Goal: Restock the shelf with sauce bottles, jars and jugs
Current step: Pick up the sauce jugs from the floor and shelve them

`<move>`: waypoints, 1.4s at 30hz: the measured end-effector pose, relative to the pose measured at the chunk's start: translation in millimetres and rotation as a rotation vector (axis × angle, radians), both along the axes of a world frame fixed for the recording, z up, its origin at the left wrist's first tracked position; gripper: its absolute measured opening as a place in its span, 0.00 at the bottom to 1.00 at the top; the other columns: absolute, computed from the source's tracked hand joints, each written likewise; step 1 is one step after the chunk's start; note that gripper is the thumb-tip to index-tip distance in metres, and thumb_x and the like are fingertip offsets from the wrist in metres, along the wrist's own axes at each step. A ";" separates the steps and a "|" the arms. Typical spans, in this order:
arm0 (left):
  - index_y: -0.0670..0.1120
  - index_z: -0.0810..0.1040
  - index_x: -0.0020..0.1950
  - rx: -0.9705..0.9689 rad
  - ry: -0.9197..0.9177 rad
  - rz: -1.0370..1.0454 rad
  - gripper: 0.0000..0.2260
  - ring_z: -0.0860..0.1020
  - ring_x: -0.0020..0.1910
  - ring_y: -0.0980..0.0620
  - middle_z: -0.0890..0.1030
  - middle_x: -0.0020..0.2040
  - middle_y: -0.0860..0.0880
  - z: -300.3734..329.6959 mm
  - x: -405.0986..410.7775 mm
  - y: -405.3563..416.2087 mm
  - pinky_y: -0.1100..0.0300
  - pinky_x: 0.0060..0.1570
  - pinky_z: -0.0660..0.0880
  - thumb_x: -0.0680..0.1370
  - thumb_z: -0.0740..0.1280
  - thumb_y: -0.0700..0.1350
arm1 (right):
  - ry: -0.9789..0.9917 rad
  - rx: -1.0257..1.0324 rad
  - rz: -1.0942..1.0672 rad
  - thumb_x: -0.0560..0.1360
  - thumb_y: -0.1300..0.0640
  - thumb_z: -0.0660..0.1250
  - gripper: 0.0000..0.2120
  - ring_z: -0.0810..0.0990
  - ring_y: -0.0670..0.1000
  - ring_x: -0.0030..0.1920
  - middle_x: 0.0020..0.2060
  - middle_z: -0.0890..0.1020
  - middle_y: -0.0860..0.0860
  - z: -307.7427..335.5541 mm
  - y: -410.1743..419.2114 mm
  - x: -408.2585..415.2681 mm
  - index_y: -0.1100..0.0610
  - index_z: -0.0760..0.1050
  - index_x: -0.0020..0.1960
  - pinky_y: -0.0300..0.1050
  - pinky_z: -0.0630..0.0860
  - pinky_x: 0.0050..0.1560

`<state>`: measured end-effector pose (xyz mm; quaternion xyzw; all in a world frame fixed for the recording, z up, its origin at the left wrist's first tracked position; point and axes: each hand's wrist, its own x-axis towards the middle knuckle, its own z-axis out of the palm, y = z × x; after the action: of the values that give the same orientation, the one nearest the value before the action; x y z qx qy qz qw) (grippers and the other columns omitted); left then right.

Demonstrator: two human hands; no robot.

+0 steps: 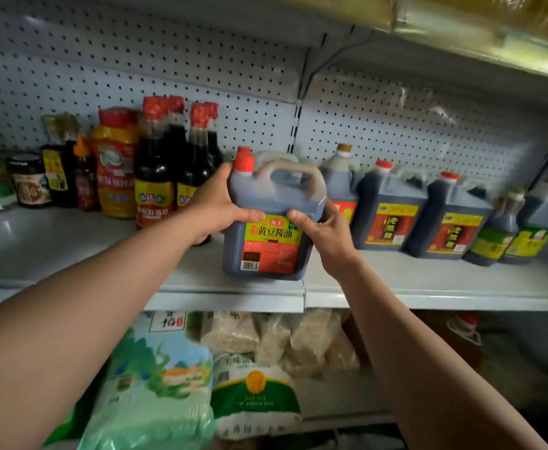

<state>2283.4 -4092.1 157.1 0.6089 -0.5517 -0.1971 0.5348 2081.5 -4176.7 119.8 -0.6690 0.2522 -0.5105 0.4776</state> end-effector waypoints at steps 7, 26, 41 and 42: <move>0.55 0.69 0.64 0.025 -0.032 0.014 0.37 0.79 0.54 0.52 0.81 0.55 0.56 -26.7 31.0 -43.1 0.47 0.56 0.78 0.60 0.84 0.43 | 0.096 0.055 0.165 0.71 0.65 0.75 0.27 0.83 0.52 0.57 0.57 0.85 0.54 -35.7 -52.0 17.0 0.61 0.72 0.68 0.48 0.80 0.55; 0.62 0.64 0.71 0.047 -0.044 0.056 0.42 0.77 0.57 0.52 0.78 0.58 0.59 -26.8 37.2 -74.5 0.52 0.57 0.77 0.64 0.82 0.44 | 0.218 0.179 0.279 0.66 0.58 0.80 0.37 0.83 0.57 0.61 0.59 0.84 0.56 -46.6 -102.9 29.0 0.60 0.70 0.71 0.56 0.79 0.61; 0.61 0.63 0.73 0.074 -0.022 0.080 0.45 0.77 0.60 0.51 0.78 0.62 0.56 -28.4 36.4 -77.3 0.50 0.59 0.76 0.63 0.83 0.43 | 0.224 0.199 0.183 0.73 0.63 0.76 0.26 0.85 0.51 0.55 0.56 0.85 0.54 -52.3 -95.1 29.4 0.58 0.72 0.69 0.43 0.82 0.51; 0.61 0.63 0.73 0.075 -0.026 0.080 0.45 0.77 0.60 0.51 0.78 0.62 0.55 -29.2 37.4 -77.9 0.49 0.60 0.76 0.63 0.83 0.44 | 0.230 0.195 0.174 0.72 0.62 0.77 0.27 0.85 0.51 0.55 0.56 0.85 0.54 -52.6 -95.1 29.8 0.58 0.73 0.68 0.44 0.82 0.52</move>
<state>2320.7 -4169.9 127.9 0.6526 -0.5262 -0.1880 0.5118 2111.3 -4271.7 67.2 -0.6926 0.2948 -0.3606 0.5508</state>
